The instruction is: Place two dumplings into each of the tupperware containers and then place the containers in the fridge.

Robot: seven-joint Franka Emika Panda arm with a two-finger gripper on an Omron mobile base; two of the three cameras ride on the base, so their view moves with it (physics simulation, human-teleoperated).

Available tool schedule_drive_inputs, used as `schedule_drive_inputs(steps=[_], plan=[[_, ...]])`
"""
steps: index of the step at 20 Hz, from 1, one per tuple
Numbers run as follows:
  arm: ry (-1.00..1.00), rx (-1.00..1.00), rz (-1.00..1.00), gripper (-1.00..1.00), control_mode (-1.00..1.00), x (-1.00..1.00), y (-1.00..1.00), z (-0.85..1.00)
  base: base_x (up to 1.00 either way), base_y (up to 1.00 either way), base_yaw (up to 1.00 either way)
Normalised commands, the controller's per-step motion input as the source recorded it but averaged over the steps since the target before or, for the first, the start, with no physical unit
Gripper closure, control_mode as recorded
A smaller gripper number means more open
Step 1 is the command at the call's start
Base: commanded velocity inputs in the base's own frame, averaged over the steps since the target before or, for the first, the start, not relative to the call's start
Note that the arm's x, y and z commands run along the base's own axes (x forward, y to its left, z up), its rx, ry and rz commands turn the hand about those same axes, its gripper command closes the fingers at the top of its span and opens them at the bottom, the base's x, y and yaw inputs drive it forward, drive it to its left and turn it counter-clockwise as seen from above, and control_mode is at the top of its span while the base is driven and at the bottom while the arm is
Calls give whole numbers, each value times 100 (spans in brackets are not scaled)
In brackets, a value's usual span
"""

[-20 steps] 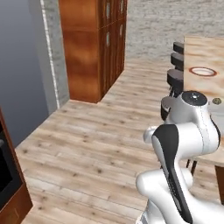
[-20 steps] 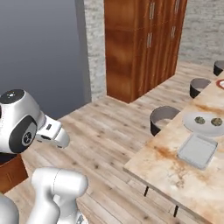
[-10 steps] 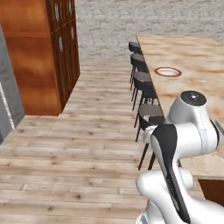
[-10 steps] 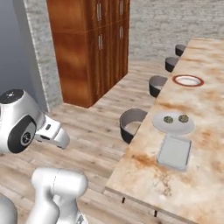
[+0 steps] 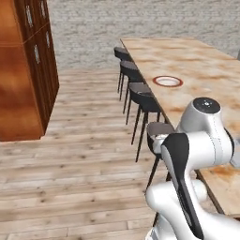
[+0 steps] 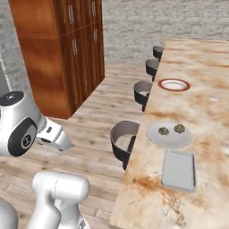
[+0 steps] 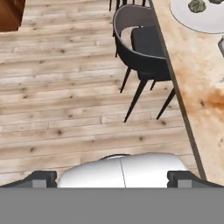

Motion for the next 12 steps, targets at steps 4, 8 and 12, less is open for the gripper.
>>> schedule_drive_inputs(steps=[4,8,12], plan=[[0,0,0,-100,100,0,0,0,73,-1,-24],[0,0,0,-100,100,0,0,0,58,-27,-18],[0,0,0,-100,100,0,0,0,5,-66,-9]])
